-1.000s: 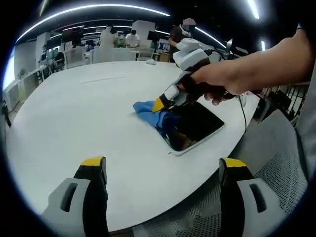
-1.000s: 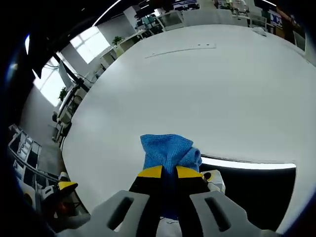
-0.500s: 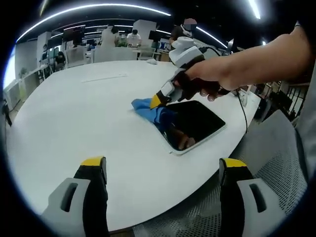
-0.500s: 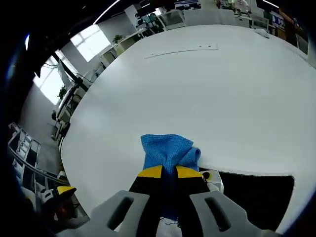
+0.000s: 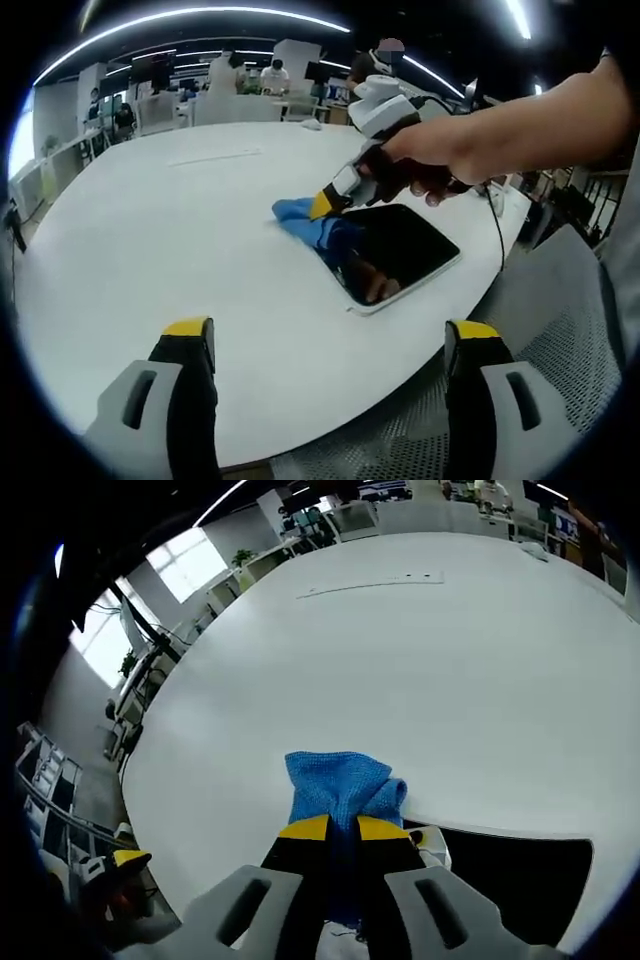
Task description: Wipe the mirror surface with the cleaning cloth until all visible marks leave the cleaned area.
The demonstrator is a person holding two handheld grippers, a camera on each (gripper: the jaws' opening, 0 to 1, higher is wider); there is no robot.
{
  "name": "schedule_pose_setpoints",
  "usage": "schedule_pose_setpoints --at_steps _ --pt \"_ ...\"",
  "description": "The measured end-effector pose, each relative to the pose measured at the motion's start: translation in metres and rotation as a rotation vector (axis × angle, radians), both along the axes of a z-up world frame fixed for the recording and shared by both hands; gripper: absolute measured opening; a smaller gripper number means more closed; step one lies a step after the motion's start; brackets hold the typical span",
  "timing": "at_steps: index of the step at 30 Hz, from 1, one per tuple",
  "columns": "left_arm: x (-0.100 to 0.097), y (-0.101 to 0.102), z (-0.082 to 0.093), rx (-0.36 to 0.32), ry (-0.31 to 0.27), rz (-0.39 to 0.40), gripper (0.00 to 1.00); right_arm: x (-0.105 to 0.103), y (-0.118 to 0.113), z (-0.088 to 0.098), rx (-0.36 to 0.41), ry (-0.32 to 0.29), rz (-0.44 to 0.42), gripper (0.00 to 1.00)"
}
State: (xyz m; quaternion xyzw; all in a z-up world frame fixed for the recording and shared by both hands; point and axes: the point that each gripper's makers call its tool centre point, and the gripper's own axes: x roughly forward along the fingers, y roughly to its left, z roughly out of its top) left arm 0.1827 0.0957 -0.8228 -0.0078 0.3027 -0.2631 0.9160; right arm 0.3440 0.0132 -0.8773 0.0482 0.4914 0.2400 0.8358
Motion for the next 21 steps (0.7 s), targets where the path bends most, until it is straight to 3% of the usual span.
schedule_pose_setpoints --at_steps 9,13,21 --pt "0.005 -0.002 0.015 -0.020 -0.032 -0.001 0.99 0.002 -0.011 0.000 -0.005 -0.002 -0.007 0.03" --pt "0.015 -0.005 0.030 -0.093 -0.048 0.050 0.99 0.005 -0.014 -0.003 -0.006 -0.001 -0.012 0.03" --pt "0.015 -0.004 0.018 -0.068 -0.036 0.044 0.99 0.008 -0.020 -0.006 -0.011 -0.004 -0.018 0.03"
